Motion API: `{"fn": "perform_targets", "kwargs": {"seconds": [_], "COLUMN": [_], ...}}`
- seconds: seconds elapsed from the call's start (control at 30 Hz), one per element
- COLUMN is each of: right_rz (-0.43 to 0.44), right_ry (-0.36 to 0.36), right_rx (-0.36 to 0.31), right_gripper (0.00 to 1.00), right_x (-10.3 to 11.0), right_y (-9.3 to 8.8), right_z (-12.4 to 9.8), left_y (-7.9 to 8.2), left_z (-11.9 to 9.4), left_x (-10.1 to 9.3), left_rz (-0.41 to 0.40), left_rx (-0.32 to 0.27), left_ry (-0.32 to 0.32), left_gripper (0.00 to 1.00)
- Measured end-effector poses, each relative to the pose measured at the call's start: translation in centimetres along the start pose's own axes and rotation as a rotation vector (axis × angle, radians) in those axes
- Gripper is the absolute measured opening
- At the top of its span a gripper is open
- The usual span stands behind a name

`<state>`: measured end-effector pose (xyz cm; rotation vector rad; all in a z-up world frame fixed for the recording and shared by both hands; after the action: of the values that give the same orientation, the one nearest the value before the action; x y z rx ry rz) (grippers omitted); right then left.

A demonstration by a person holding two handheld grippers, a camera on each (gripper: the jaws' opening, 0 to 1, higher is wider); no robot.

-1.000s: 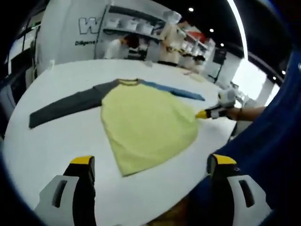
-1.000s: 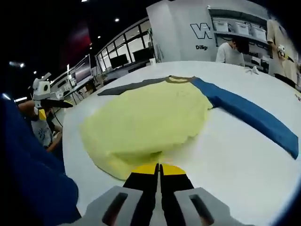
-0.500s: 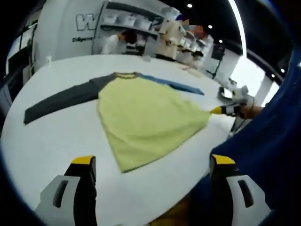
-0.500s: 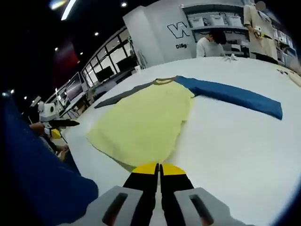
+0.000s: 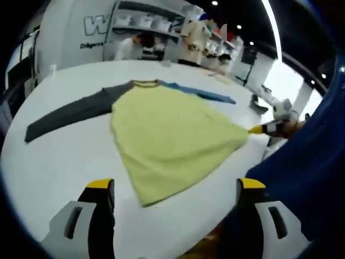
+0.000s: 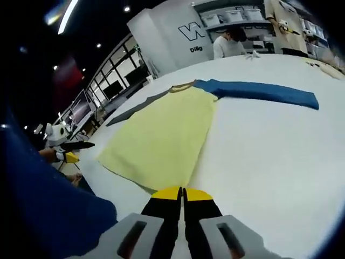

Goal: Fold the garment on the visible template until the final outline fits inside the template.

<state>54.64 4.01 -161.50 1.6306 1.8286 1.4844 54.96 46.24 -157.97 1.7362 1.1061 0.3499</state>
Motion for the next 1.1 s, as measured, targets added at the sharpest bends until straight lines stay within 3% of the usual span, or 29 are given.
{"fn": "perform_targets", "kwargs": {"seconds": [0.1, 0.33, 0.4, 0.53, 0.73, 1.0, 1.1], "right_rz": [0.012, 0.016, 0.015, 0.019, 0.020, 0.016, 0.017], "right_ry": [-0.004, -0.002, -0.003, -0.005, -0.002, 0.000, -0.002], "right_rx": [0.004, 0.003, 0.004, -0.004, -0.005, -0.001, 0.000], "right_gripper": [0.00, 0.00, 0.00, 0.00, 0.00, 0.00, 0.00], "right_x": [0.1, 0.0, 0.1, -0.1, -0.2, 0.0, -0.1], "right_y": [-0.4, -0.6, -0.6, -0.6, -0.6, -0.3, -0.3], "right_z": [-0.3, -0.4, -0.4, -0.4, -0.4, -0.4, -0.4], "left_y": [-0.4, -1.3, -1.5, -2.0, -2.4, -2.8, -2.9], "left_z": [0.5, 1.2, 1.3, 1.2, 1.5, 1.7, 1.8], "left_x": [0.1, 0.7, 0.7, 0.8, 1.2, 1.8, 2.2], "left_rz": [-0.059, -0.103, -0.112, -0.209, -0.220, -0.227, -0.191], "left_rx": [0.008, 0.056, 0.082, 0.127, 0.134, 0.141, 0.156], "left_ry": [-0.006, 0.069, 0.085, 0.114, 0.152, 0.200, 0.221], "left_gripper": [0.70, 0.67, 0.61, 0.50, 0.46, 0.22, 0.11]}}
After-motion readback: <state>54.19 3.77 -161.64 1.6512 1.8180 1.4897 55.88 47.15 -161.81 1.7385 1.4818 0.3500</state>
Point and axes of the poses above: the point that each gripper's makers call its tool centre point, and the gripper's own axes: z roughly forward along the fingers, x roughly to its left, y roughly out of its top, the point moved 8 cm from there along -z, roughly backward along the fingers, and after that the axes turned 12 degrees about -x, right-handed, at the moved point
